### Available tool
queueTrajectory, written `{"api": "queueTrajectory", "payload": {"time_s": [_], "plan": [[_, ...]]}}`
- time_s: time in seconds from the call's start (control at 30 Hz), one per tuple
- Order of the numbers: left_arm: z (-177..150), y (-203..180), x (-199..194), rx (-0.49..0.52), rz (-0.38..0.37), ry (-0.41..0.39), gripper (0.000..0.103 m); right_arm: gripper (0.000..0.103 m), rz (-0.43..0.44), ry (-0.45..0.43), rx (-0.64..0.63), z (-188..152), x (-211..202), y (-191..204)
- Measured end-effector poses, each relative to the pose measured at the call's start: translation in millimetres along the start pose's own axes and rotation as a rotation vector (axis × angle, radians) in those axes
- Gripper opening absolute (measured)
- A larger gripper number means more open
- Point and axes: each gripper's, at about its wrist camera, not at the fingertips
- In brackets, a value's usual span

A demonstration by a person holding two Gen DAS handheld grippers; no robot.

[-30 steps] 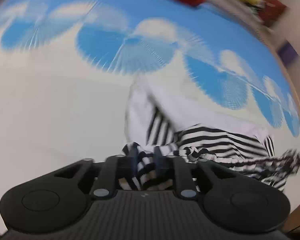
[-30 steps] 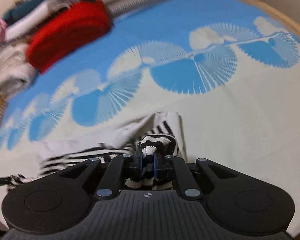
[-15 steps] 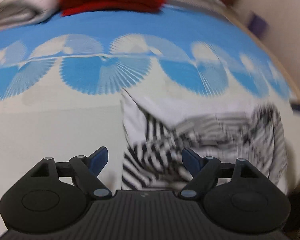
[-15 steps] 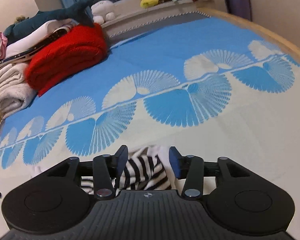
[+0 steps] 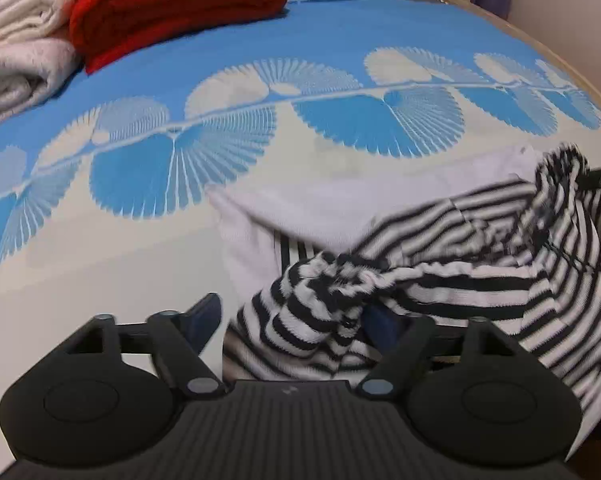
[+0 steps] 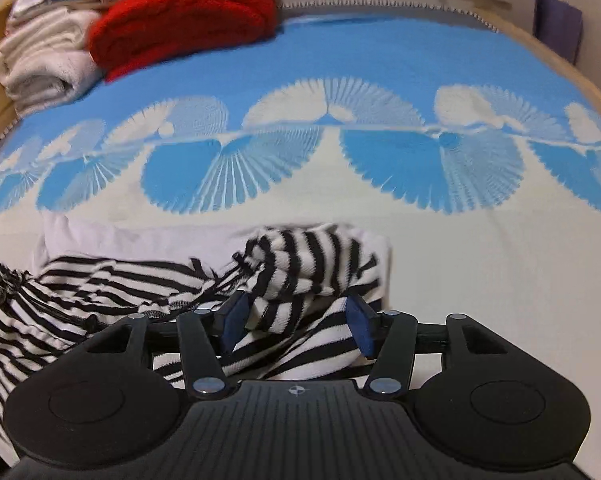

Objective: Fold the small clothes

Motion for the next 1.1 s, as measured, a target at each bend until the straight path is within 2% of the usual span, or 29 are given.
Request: {"api": "queueTrajectory", "payload": {"time_s": [0.03,0.07,0.1,0.13,0.17,0.23,0.3,0.33,0.4,0.47,0.5,0.57,0.6,0.63,0.67,0.7,0.73,0.77,0.8,0.87,0.93,0.97,1.0,1.03,1.1], "plan": [[4.3,0.5,2.9,-0.014,-0.010,-0.007,0.061,0.055,-0.017,0.013,-0.009,2.3,7.2,4.4],[8.2,2.1,6.6,-0.032,-0.025,-0.004,0.050,0.050,-0.025,0.018,-0.008,4.9,12.0,7.1],[11.0,4.5,10.4,-0.047,-0.047,0.006,0.020,0.032,-0.037,0.026,0.003,7.9,17.8,8.0],[13.6,7.3,14.2,-0.056,-0.057,0.016,0.013,0.018,-0.055,0.026,0.022,11.0,22.0,7.8],[16.5,11.5,14.8,-0.061,-0.043,0.005,0.011,0.001,-0.073,0.014,0.042,14.3,23.3,6.4],[28.1,28.7,5.8,-0.129,0.046,-0.090,0.008,0.001,-0.086,-0.088,0.129,26.3,13.6,-2.2],[38.5,53.5,-9.2,-0.279,0.121,-0.220,0.008,0.000,-0.058,-0.270,0.252,42.0,-9.1,-15.2],[42.0,62.8,-11.6,-0.333,0.150,-0.255,0.008,0.000,-0.068,-0.329,0.264,47.8,-16.9,-17.6],[45.4,67.3,1.9,-0.355,0.180,-0.215,0.009,0.000,-0.093,-0.379,0.284,58.5,-20.6,-21.6],[47.3,64.7,27.5,-0.339,0.165,-0.095,0.012,0.000,-0.048,-0.315,0.314,64.7,-3.4,-24.6],[47.6,63.4,37.5,-0.334,0.178,-0.048,0.017,0.000,-0.019,-0.269,0.313,65.3,7.8,-23.8],[47.7,66.1,47.5,-0.346,0.190,0.004,0.033,0.003,0.032,-0.173,0.305,62.2,27.6,-20.9],[47.8,70.3,48.4,-0.368,0.178,0.013,0.045,0.003,0.053,-0.130,0.287,60.2,32.9,-19.5],[45.7,76.6,46.6,-0.395,0.162,0.011,0.053,0.007,0.074,-0.104,0.261,58.9,34.4,-17.6],[43.2,82.5,42.6,-0.419,0.140,0.006,0.057,0.016,0.094,-0.106,0.224,58.4,31.4,-16.3],[42.0,88.4,41.3,-0.440,0.117,0.006,0.064,0.032,0.105,-0.121,0.199,59.4,27.6,-13.1],[39.1,93.2,39.9,-0.458,0.094,0.012,0.068,0.041,0.118,-0.135,0.176,59.0,23.1,-12.7],[35.8,96.7,40.3,-0.471,0.075,0.026,0.069,0.054,0.133,-0.134,0.160,58.5,21.0,-13.5],[33.1,98.3,42.4,-0.475,0.063,0.047,0.069,0.060,0.150,-0.117,0.149,57.4,22.1,-13.6],[32.8,95.1,47.9,-0.462,0.065,0.067,0.069,0.060,0.184,-0.050,0.109,55.3,31.1,-9.2],[33.6,91.1,52.7,-0.442,0.066,0.068,0.068,0.057,0.157,-0.009,0.026,51.8,39.8,1.7],[33.9,89.6,55.4,-0.434,0.070,0.067,0.068,0.049,0.130,0.000,-0.024,49.8,43.5,8.4],[34.5,88.6,58.2,-0.427,0.086,0.066,0.066,0.016,0.114,-0.003,-0.061,48.8,44.7,13.9],[34.9,87.6,60.4,-0.420,0.106,0.064,0.049,0.000,0.112,-0.023,-0.071,50.3,43.7,16.4],[35.8,88.8,63.3,-0.405,0.114,0.061,0.004,0.001,0.106,-0.130,-0.012,58.6,28.9,11.9]]}}
Point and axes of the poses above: each gripper's, at about its wrist camera, not at the fingertips, and x roughly the way its jaws point, y to its left, z to its top, and after that the axes turned 9 degrees about -y, right-handed
